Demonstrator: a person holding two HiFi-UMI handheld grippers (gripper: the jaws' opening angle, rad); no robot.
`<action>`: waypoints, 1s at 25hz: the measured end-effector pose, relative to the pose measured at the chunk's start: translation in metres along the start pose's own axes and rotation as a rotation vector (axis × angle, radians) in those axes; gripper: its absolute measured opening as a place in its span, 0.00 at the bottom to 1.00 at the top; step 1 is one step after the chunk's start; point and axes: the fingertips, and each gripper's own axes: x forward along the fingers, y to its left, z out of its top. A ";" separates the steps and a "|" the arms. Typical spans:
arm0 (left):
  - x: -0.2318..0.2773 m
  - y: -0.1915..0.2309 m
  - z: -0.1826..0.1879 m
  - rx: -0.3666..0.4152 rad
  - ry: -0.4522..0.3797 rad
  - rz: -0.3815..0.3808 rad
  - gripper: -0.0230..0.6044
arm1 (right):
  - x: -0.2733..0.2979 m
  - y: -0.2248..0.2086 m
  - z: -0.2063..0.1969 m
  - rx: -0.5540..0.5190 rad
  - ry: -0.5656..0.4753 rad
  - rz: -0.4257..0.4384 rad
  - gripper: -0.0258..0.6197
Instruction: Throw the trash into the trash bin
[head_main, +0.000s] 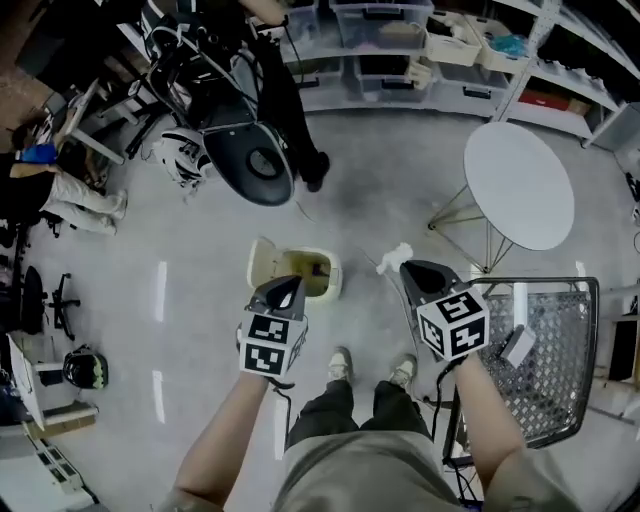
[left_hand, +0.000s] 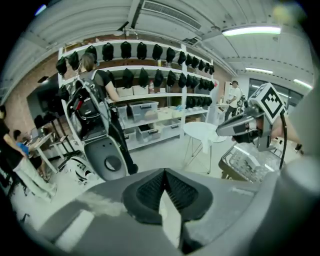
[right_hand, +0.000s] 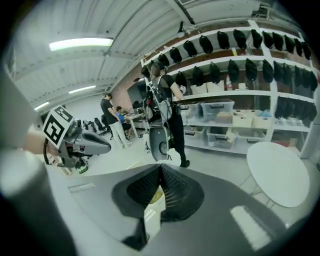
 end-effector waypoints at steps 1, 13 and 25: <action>-0.005 0.015 -0.010 -0.025 0.003 0.022 0.04 | 0.018 0.014 0.002 -0.019 0.015 0.029 0.05; -0.009 0.153 -0.142 -0.183 0.094 0.114 0.04 | 0.212 0.131 -0.040 -0.082 0.222 0.189 0.05; 0.088 0.171 -0.271 -0.268 0.188 0.028 0.04 | 0.354 0.147 -0.186 -0.097 0.457 0.183 0.05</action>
